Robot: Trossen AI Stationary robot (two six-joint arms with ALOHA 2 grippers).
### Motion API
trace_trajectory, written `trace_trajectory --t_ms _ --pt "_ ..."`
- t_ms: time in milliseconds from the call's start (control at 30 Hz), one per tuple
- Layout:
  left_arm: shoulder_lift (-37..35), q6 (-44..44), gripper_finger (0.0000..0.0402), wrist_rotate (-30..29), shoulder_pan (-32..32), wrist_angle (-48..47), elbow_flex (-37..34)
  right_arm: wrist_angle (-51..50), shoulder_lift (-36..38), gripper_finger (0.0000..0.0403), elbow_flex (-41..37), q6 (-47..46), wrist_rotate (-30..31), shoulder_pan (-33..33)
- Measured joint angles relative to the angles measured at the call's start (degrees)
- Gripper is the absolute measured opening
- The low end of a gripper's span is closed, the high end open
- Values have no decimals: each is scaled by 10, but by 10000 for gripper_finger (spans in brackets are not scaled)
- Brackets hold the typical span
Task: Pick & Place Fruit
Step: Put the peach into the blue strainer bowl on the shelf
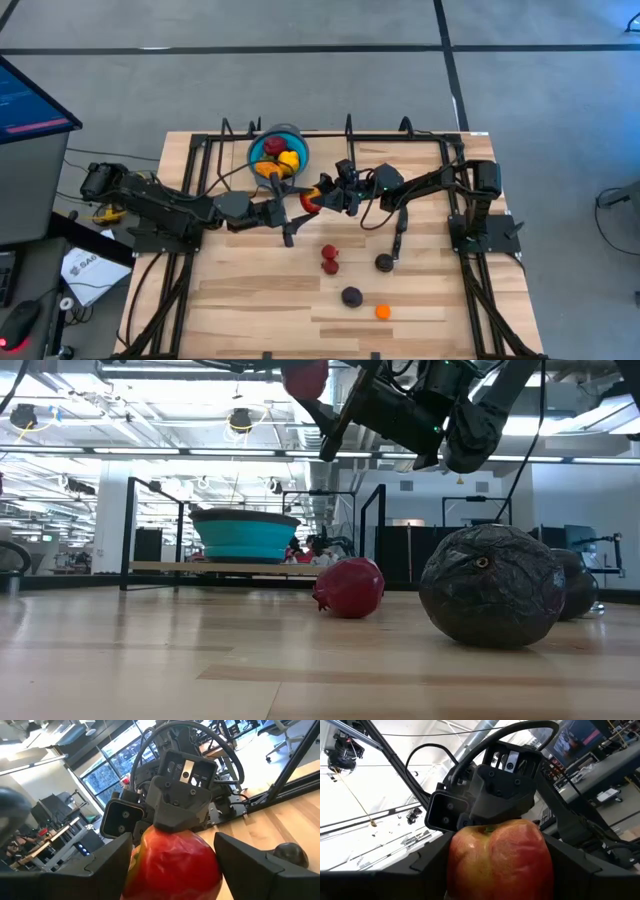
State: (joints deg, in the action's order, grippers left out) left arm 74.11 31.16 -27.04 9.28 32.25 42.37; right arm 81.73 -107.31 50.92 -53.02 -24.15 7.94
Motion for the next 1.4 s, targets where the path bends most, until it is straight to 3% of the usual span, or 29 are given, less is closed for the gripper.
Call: trace_trajectory --t_ms 267,433,833,1400 --pt "0 90 303 29 -2 -8 -2 9 0 252 0 -19 -4 -2" --pt "2 91 329 21 -9 -10 -3 23 2 252 1 -28 -6 -2" --pt "2 95 294 21 6 7 -3 16 2 251 1 -21 11 -1" --pt "1 149 325 -1 8 25 -2 -5 0 251 0 -9 53 8"
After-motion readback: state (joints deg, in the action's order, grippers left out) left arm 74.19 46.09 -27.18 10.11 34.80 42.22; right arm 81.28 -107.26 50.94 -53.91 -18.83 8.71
